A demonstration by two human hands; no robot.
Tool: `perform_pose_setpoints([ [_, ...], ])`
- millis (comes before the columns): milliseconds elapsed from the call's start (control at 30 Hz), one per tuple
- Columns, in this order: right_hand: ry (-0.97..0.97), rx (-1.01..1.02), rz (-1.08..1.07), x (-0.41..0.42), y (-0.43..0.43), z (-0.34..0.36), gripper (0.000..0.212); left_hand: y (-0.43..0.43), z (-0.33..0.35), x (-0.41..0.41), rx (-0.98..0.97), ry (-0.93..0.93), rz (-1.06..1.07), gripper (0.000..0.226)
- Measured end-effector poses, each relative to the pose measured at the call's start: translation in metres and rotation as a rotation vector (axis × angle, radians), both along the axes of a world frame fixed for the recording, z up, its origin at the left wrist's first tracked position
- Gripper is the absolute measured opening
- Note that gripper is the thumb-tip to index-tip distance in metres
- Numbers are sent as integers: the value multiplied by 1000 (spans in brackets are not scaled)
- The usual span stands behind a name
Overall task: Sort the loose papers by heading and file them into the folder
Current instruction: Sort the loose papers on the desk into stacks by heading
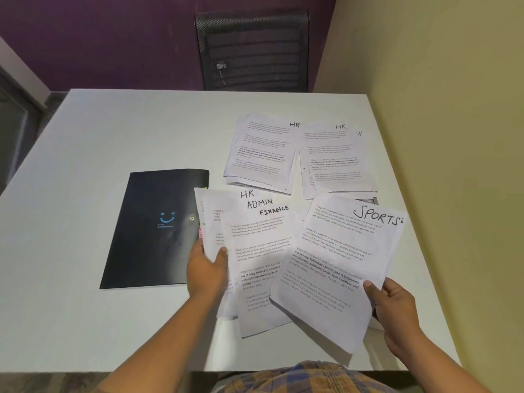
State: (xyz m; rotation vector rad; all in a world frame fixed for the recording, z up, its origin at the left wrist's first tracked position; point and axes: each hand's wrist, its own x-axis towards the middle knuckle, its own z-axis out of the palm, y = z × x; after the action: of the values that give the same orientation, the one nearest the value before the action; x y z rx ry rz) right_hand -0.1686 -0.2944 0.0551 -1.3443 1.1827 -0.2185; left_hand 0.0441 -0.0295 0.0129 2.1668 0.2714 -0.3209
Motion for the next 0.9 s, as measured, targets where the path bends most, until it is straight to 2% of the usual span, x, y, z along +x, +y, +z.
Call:
perform_pose_setpoints([
  [67, 9, -13, 15, 1, -2, -2, 15, -4, 9, -5, 137, -134, 27, 49],
  [133, 14, -14, 36, 3, -2, -2, 13, -14, 21, -8, 47, -159, 1, 51],
  [233, 17, -2, 97, 9, 1, 2, 15, -34, 41, -12, -157, -13, -140, 45],
  [367, -18, 73, 188, 23, 4, 16, 19, -52, 72, -22, -379, 276, -310, 33],
  [467, -67, 148, 223, 31, 1, 22, 22, -59, 83, -30, -577, 381, -403, 21],
  [533, -80, 183, 241, 34, -3, 25, 22, -60, 85, -31, -584, 386, -401, 18],
  [633, -42, 225, 249, 36, -13, 21, 17, -57, 77, -28, -479, 309, -364, 17],
  [733, 70, 157, 85, 33, -24, 6, 16, -53, 71, -26, -484, 303, -274, 16],
  [800, 245, -29, -27, 25, -34, -14, 17, -50, 68, -26, -495, 297, -213, 15],
  [900, 603, -238, 28, 12, -48, -42, 52, -47, 65, -26, -522, 309, -149, 13],
])
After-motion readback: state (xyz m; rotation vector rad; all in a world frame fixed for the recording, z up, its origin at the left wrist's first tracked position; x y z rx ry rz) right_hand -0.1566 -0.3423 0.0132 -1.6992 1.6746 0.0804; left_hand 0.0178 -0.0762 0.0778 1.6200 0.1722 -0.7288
